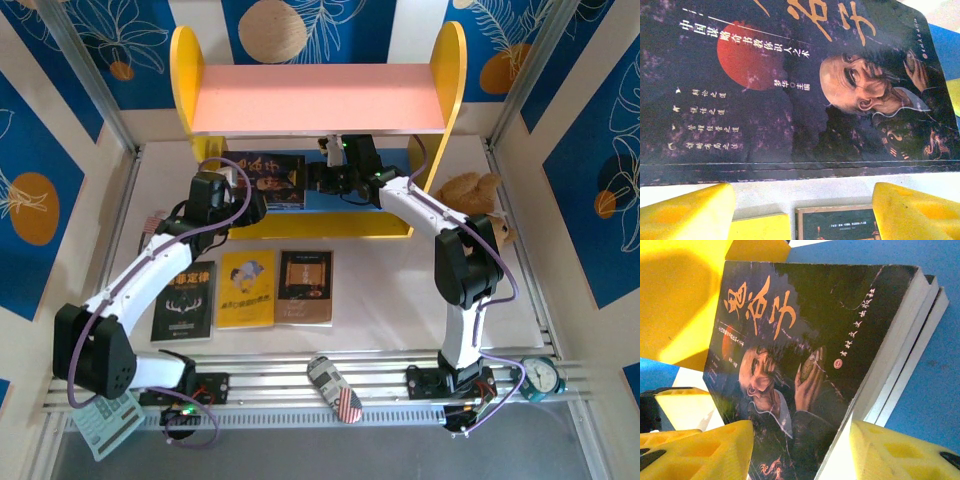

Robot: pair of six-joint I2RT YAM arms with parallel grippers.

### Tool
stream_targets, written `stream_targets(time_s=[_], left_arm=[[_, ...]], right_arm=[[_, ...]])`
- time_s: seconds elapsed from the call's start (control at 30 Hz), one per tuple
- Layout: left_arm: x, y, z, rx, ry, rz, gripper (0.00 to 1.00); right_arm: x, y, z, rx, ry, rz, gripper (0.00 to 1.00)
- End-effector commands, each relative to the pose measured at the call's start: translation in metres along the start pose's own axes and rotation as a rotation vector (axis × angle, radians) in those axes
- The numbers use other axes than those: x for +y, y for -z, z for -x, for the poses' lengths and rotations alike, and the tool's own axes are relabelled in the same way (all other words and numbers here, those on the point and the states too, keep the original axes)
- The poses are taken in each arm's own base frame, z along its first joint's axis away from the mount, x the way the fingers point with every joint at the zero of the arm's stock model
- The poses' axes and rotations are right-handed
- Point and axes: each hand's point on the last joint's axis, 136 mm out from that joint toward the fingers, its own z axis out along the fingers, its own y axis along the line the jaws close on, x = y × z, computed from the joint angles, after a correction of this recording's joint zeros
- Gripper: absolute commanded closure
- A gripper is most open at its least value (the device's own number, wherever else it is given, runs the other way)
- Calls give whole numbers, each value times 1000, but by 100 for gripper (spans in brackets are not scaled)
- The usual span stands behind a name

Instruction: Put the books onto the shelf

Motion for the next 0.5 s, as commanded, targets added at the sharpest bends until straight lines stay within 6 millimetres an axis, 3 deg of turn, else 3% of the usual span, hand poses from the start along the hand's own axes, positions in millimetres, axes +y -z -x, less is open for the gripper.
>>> stream_targets(time_s=[0.0, 0.47], left_arm=[[-4, 0, 21, -63, -18, -16, 27], [-5, 0, 22, -70, -18, -19, 28]], right_arm=[[12, -1, 4, 0, 19, 47, 46], [13, -3, 7, 0, 18, 53, 46]])
